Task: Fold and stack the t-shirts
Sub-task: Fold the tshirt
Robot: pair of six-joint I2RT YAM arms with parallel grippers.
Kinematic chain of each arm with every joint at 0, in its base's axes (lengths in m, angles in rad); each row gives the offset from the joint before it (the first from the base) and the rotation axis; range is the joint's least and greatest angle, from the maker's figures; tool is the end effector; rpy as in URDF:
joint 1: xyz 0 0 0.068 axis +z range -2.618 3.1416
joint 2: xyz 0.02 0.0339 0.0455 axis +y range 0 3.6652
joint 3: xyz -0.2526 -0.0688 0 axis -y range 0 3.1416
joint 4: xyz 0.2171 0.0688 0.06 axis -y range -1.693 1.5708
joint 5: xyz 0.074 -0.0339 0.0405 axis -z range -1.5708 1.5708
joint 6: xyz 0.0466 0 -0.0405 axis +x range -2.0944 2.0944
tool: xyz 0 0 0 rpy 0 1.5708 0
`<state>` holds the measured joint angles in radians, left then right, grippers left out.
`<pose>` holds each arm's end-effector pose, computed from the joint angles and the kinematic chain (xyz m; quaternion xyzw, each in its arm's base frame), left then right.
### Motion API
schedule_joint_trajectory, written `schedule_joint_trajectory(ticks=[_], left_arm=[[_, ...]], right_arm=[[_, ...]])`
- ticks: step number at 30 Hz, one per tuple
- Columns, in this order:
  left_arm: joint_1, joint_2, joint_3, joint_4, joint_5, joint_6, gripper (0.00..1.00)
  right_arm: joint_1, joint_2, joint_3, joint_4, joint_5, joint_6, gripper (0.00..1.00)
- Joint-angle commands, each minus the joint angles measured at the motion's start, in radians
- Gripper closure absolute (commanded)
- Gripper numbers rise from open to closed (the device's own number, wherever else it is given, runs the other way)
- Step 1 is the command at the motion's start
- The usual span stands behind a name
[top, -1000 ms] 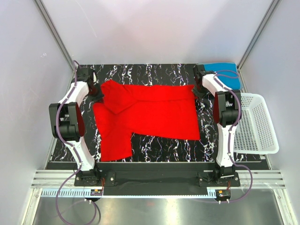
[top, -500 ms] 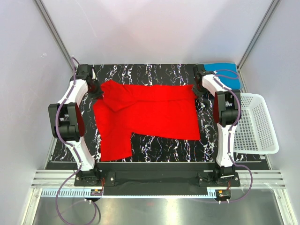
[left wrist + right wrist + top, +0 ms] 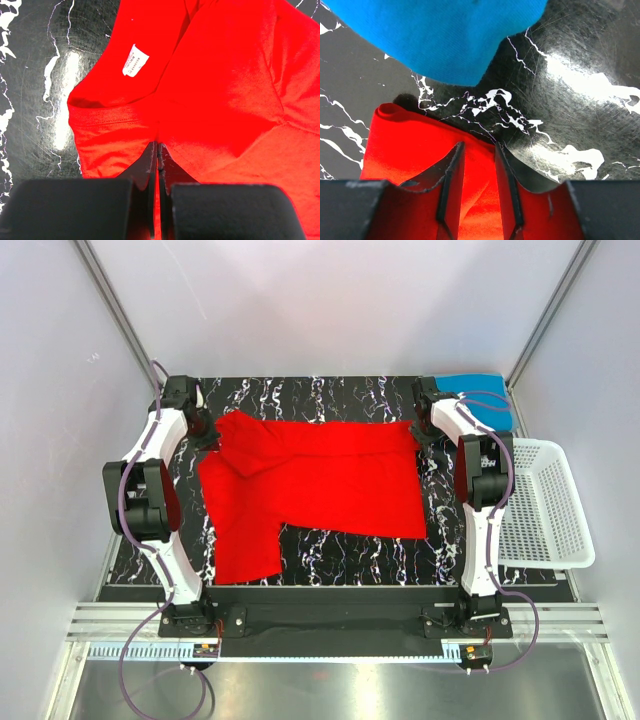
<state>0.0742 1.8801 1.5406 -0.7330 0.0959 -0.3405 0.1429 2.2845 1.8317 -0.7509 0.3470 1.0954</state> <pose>0.3784 0.0237 0.2326 -0.1877 0.9497 -0.0787 0.2379 0.4468 0.0483 0.1535 0.4720 0.8462 -0.0339 0.2449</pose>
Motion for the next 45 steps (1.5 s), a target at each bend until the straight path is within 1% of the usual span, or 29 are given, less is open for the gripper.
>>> schedule_joint_trajectory(ticks=[1,8,11,15,18,21,26,29,37,45], left_arm=[[0.006,-0.035,0.038,0.007,-0.015,0.0,1.0],[0.006,-0.039,0.012,0.02,-0.013,-0.005,1.0],[0.006,-0.045,0.003,0.021,-0.016,0.001,1.0],[0.006,-0.049,-0.004,0.026,-0.018,0.001,1.0],[0.006,-0.05,-0.007,0.023,-0.022,0.005,1.0],[0.006,-0.052,-0.002,0.02,-0.024,0.006,1.0],[0.006,-0.053,0.01,0.01,-0.03,0.006,1.0],[0.006,-0.056,0.009,0.012,-0.03,0.003,1.0],[0.006,-0.058,0.001,0.017,-0.024,0.0,1.0],[0.004,-0.059,-0.002,0.023,-0.027,0.0,1.0]], right_arm=[[-0.003,-0.01,-0.019,-0.082,0.01,0.024,0.62],[-0.003,-0.028,-0.009,-0.136,0.006,0.027,0.62],[-0.003,-0.011,0.012,-0.143,-0.011,0.024,0.62],[-0.003,0.036,0.066,-0.2,-0.019,0.034,0.62],[-0.003,0.009,0.04,-0.156,-0.014,0.037,0.62],[-0.003,-0.008,0.031,-0.148,0.02,0.028,0.61],[-0.003,-0.01,0.121,-0.212,0.076,0.011,0.59],[-0.003,-0.034,0.112,-0.217,0.076,0.024,0.59],[-0.002,-0.053,0.012,-0.173,0.015,0.066,0.6],[-0.003,-0.017,0.012,-0.137,0.001,0.07,0.61]])
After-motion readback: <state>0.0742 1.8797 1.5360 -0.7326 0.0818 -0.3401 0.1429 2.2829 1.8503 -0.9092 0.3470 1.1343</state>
